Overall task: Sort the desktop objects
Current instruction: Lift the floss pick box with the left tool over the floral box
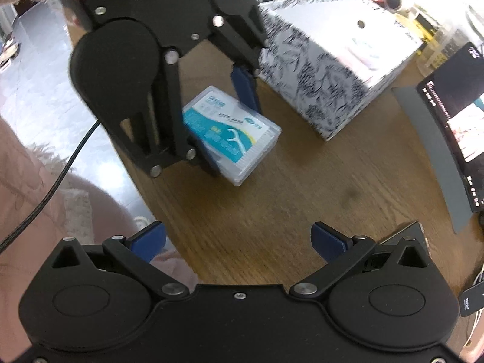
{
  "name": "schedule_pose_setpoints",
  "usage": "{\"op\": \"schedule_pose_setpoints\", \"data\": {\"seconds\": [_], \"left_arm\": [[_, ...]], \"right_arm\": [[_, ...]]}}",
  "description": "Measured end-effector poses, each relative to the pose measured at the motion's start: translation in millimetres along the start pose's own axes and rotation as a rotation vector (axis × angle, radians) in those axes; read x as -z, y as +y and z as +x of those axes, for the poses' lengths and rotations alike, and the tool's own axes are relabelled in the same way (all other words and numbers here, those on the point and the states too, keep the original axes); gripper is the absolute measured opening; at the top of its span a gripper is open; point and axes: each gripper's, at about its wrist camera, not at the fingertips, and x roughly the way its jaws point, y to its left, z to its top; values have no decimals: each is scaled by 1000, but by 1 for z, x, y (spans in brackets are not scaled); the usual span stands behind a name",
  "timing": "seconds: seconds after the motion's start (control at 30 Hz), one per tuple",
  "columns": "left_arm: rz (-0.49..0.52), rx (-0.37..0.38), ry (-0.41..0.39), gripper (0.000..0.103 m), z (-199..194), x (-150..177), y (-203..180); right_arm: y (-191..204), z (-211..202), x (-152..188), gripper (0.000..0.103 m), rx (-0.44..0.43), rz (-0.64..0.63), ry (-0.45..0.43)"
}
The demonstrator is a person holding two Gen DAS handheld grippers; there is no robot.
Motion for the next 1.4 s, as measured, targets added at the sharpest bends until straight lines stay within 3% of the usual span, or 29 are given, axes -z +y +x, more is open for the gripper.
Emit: {"op": "schedule_pose_setpoints", "data": {"seconds": [0.4,0.73,1.1,1.4], "left_arm": [[-36,-30,-81,57,-70,3,8],[-55,-133,-146,57,-125,1,27],[-67,-180,-159,57,-140,-13,54],[-44,-160,-158,57,-127,-28,80]], "right_arm": [[-8,-34,-34,103,28,36,-63],[-15,-61,-73,103,56,47,-117],[-34,-66,-104,103,51,94,-117],[-60,-55,-116,103,18,202,-62]]}}
